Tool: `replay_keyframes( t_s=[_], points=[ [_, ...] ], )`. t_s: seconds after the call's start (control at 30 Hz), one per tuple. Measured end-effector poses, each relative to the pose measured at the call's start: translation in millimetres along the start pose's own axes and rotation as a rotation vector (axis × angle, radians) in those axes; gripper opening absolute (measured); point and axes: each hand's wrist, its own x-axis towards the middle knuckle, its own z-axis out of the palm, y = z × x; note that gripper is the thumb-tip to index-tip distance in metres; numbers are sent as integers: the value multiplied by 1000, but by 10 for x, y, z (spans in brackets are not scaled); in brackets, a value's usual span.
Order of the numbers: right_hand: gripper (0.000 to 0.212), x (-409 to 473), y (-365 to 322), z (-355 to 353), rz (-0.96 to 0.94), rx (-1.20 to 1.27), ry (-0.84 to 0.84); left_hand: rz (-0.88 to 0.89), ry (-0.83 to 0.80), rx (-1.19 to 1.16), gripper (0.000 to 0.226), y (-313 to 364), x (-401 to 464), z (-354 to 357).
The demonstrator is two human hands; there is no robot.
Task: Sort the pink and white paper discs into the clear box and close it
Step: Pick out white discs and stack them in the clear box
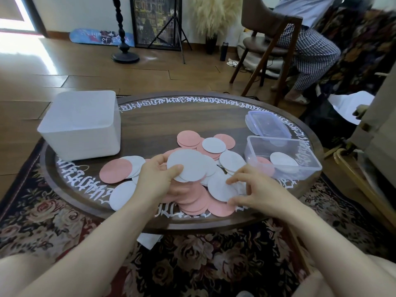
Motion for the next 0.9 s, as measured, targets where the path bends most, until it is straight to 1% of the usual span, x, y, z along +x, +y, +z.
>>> replay_keyframes(
  t_s=[0.03, 0.1, 0.17, 0.27, 0.4, 0.5, 0.57, 0.6, 0.73, 0.8, 0.87, 0.9],
  points=[
    [48, -13, -16, 6, 4, -13, -17, -17, 14, -8, 17, 8, 5, -9],
    [50, -17, -55, 32, 7, -81, 6, -41, 25, -21, 22, 19, 16, -14],
    [46, -5, -96, 45, 3, -153, 41, -49, 19, -31, 25, 25, 18, -10],
    [42, 8, -134, 46, 1, -214, 51, -57, 27, -32, 23, 24, 13, -4],
    [35, -12, -139, 28, -1, -210, 39, -91, 50, -24, 25, 29, 13, -4],
    [24, -27, -135, 6, -1, -172, 44, -109, 47, -31, 20, 25, 13, -7],
    [17, -31, -142, -2, 1, -156, 69, -104, 35, -21, 15, 5, 14, -12],
    [18, -31, -137, -5, 11, -143, 97, -98, 31, -18, 15, -7, 14, -18],
    [18, -11, -83, -36, 31, 9, 329, -75, 49, 0, 18, -29, 24, -41],
    [19, 3, -69, -74, 47, 153, 415, -69, 48, 6, 19, -30, 22, -42],
    [20, 9, -88, -117, 102, 374, 434, -67, 44, 21, 18, -29, 7, -33],
    [20, 14, -99, -136, 132, 495, 413, -63, 40, 32, 17, -27, 2, -22]
  ],
)
